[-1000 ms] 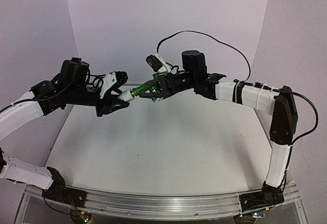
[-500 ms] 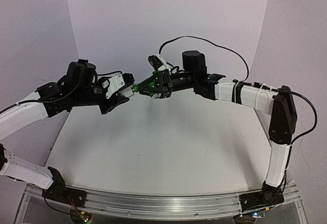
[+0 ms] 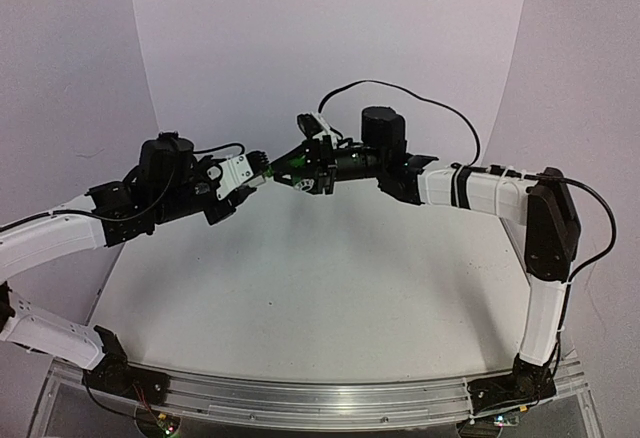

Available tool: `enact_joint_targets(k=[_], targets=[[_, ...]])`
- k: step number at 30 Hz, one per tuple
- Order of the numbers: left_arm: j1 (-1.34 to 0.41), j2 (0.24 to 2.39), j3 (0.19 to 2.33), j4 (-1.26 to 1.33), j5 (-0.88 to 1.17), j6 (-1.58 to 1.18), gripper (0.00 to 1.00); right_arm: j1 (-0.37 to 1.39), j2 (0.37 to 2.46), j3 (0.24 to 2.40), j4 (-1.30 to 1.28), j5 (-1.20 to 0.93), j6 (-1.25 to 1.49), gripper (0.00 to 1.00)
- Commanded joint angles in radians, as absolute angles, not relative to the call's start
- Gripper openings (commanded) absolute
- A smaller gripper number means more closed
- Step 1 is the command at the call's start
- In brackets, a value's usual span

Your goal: Install the water faucets

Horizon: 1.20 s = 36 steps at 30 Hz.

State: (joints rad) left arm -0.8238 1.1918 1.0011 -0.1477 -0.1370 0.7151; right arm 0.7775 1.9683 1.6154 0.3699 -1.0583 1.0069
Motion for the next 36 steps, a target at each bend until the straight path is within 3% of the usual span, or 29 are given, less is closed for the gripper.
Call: enact_joint_targets(k=[1, 5, 10, 14, 19, 25, 28, 31, 36], targets=[[-0.916, 1.246, 0.997, 0.272, 0.010, 0.767, 0.00, 0.892, 2.003, 1.560, 0.651, -1.073, 1.271, 0.00], [-0.914, 1.222, 0.944, 0.302, -0.024, 0.722, 0.00, 0.865, 1.973, 1.478, 0.724, -1.023, 1.334, 0.00], [-0.907, 1.187, 0.869, 0.317, -0.061, 0.601, 0.00, 0.842, 1.902, 1.411, 0.690, -0.967, 1.199, 0.00], [-0.878, 1.125, 0.782, 0.322, -0.070, 0.475, 0.00, 0.780, 1.818, 1.333, 0.545, -0.913, 1.013, 0.00], [-0.836, 1.033, 0.662, 0.322, -0.066, 0.318, 0.00, 0.753, 1.725, 1.339, 0.114, -0.780, 0.630, 0.00], [-0.826, 0.978, 0.597, 0.322, -0.030, 0.230, 0.00, 0.738, 1.687, 1.302, 0.067, -0.804, 0.518, 0.00], [-0.798, 0.988, 0.617, 0.299, 0.040, 0.143, 0.00, 0.738, 1.677, 1.301, 0.050, -0.839, 0.457, 0.00], [-0.695, 1.058, 0.680, 0.221, 0.229, -0.057, 0.00, 0.738, 1.643, 1.307, -0.099, -0.695, 0.318, 0.00], [-0.635, 1.352, 0.939, -0.178, 0.427, -0.274, 0.00, 0.738, 1.594, 1.285, -0.224, -0.463, 0.195, 0.00]])
